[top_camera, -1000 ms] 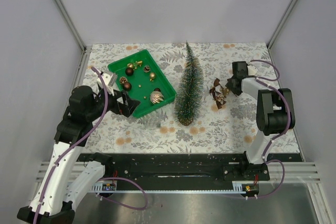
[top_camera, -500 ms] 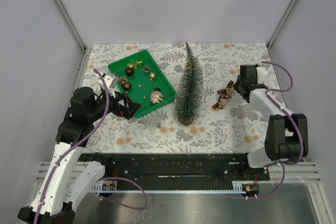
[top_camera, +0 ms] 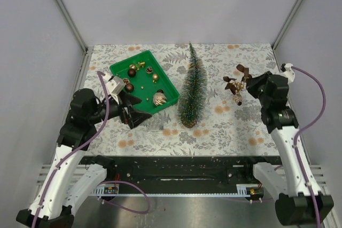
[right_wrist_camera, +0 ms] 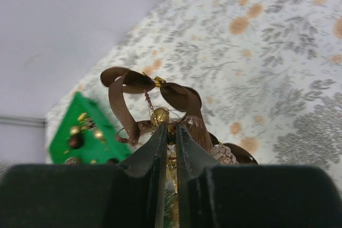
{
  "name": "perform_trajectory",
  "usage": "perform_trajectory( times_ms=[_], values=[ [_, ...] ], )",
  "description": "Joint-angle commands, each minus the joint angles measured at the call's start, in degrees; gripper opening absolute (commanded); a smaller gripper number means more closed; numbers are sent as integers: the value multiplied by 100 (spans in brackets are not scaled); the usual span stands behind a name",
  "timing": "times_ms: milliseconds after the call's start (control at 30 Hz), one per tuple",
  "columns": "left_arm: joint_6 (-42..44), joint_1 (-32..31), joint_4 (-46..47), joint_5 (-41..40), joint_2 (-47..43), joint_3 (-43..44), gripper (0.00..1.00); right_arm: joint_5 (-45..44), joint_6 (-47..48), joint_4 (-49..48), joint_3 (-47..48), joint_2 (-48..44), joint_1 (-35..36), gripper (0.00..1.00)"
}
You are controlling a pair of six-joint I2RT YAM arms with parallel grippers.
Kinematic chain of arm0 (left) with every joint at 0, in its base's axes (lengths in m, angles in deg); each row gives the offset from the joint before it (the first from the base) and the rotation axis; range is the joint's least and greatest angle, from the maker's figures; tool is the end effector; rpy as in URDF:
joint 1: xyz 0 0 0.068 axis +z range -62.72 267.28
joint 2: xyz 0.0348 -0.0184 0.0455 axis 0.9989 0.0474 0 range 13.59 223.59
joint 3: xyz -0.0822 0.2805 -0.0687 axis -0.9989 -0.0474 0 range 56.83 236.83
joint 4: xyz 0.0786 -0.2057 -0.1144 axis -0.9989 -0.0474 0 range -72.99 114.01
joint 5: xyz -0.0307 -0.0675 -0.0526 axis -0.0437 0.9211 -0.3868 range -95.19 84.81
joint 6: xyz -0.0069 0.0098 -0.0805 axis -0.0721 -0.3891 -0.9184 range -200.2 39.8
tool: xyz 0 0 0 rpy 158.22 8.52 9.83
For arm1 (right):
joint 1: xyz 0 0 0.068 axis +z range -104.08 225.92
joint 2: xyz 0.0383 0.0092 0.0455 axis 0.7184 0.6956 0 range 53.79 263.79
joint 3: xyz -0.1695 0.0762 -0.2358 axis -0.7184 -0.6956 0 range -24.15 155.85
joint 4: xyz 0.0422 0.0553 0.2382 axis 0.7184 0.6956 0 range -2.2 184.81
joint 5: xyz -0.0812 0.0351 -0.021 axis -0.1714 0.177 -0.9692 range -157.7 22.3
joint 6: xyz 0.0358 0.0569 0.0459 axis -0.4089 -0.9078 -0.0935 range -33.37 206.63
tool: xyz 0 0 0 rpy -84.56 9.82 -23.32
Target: Decorate the small christmas tree
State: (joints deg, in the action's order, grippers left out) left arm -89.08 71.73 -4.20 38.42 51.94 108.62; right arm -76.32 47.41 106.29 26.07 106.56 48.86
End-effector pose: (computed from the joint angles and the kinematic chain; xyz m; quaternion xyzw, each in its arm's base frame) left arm 0.1048 -0.0798 0.3749 0.2691 0.7210 -0.4075 0.4917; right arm 0.2109 0.0002 0.3441 0.2963 0.7679 0.1452 0.5490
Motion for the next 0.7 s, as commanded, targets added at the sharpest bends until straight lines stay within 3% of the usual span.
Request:
perform_trajectory(
  times_ms=[0,233,500,667],
  values=[
    [-359,-684,1176,658,-12,-90,99,1009,-130,445,541,-898,-22,0],
    [97,-2390,1414,-239,550,384,99,2504,-165,657,1270,-1638,-22,0],
    [300,-2734,2169,-907,1385,990,99,3480,-516,271,1842,-1823,-22,0],
    [370,-2883,2566,-829,1921,1482,99,4026,-885,-317,1799,-1815,-22,0]
  ],
)
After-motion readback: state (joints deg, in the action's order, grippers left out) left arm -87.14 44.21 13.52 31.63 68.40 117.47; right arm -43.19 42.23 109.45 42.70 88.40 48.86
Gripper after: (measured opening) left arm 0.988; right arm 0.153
